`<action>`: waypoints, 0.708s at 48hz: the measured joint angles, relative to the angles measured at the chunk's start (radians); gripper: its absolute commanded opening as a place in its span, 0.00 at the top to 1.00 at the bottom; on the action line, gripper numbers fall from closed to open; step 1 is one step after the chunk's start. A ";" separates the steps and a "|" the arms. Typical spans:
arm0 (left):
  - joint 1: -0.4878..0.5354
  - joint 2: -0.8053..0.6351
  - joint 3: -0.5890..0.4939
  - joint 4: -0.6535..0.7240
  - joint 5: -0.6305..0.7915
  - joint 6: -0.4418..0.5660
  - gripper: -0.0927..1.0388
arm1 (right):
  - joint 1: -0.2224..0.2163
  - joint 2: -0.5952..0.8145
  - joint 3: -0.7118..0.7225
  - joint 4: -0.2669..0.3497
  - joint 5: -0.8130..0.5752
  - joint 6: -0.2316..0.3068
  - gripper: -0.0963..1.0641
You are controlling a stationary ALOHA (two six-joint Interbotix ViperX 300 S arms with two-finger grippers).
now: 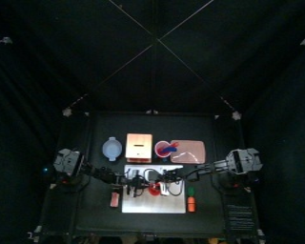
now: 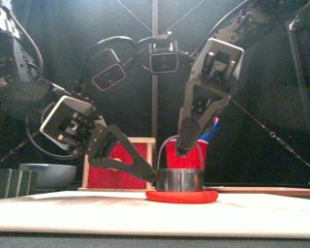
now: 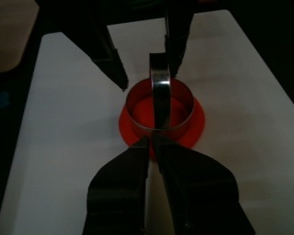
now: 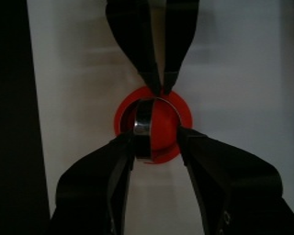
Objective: Get the cutter from the drawer then cut the dough then place the extra dough in the bowl
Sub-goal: Cut the dough
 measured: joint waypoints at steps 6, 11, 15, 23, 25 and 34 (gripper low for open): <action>-0.005 0.009 -0.002 -0.002 0.002 -0.002 0.42 | 0.006 -0.002 -0.006 -0.077 0.008 0.075 0.24; -0.008 0.014 -0.002 -0.014 0.000 0.000 0.42 | 0.015 0.000 -0.008 -0.118 0.009 0.118 0.24; -0.009 0.018 0.000 -0.023 0.000 0.000 0.42 | 0.023 0.000 -0.008 -0.130 0.009 0.126 0.24; -0.011 0.018 -0.002 -0.025 0.002 -0.002 0.42 | 0.034 0.008 -0.008 -0.132 0.006 0.132 0.24; -0.011 0.018 -0.002 -0.028 0.000 -0.002 0.42 | 0.034 0.009 -0.009 -0.132 0.005 0.132 0.24; -0.012 0.020 -0.006 -0.031 0.000 0.000 0.42 | 0.038 0.025 -0.025 -0.133 -0.003 0.132 0.24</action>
